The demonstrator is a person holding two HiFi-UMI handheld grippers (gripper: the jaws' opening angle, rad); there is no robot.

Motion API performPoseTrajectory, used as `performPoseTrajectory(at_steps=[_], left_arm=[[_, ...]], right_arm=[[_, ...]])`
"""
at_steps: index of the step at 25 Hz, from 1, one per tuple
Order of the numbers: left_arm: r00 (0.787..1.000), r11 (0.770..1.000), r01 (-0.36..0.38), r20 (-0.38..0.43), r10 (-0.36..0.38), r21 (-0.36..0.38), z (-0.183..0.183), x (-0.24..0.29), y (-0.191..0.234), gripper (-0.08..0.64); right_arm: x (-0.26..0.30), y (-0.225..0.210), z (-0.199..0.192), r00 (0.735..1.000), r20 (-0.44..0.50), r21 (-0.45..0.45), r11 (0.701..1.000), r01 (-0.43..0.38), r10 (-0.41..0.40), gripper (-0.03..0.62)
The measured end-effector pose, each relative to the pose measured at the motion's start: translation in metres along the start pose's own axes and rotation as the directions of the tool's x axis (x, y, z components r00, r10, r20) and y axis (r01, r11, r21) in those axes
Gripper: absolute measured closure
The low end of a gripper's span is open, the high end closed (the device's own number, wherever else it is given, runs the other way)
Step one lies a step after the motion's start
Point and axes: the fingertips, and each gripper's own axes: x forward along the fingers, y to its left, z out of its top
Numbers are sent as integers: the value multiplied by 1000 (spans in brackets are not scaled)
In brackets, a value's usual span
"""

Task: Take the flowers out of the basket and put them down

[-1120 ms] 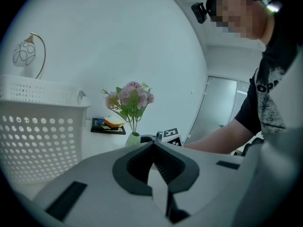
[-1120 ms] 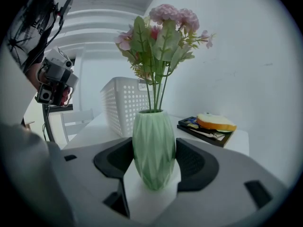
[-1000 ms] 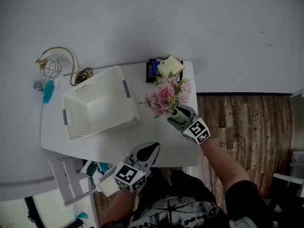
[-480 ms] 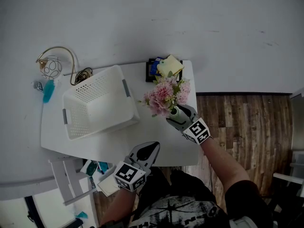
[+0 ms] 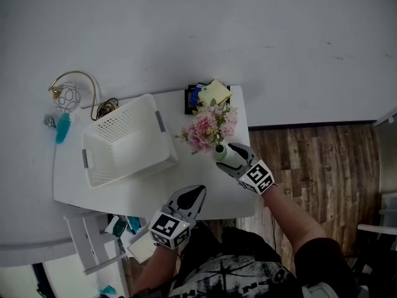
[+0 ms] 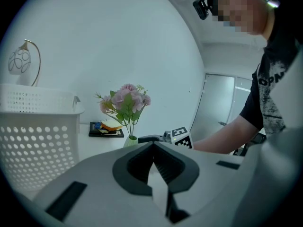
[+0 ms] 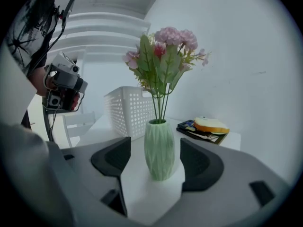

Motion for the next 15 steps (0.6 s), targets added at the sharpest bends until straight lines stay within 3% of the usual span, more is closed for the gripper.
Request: performPoseTrajectory(at_steps=[4,11,15], left_arm=[[1000,999,16,17,-17,46,13,6,-8,546],[999,997,10,43,-13,79,30,12,-19,546],[999,997,-2,54,-2,82,36,8,-22,546]], right_arm=[[-17,2,11,1000,7,28,1000,1,-1,279],[-52,20,36,999,9,-2,999,-54,54,289],[-74,36,57,995,45,22,996,-86,85,424]])
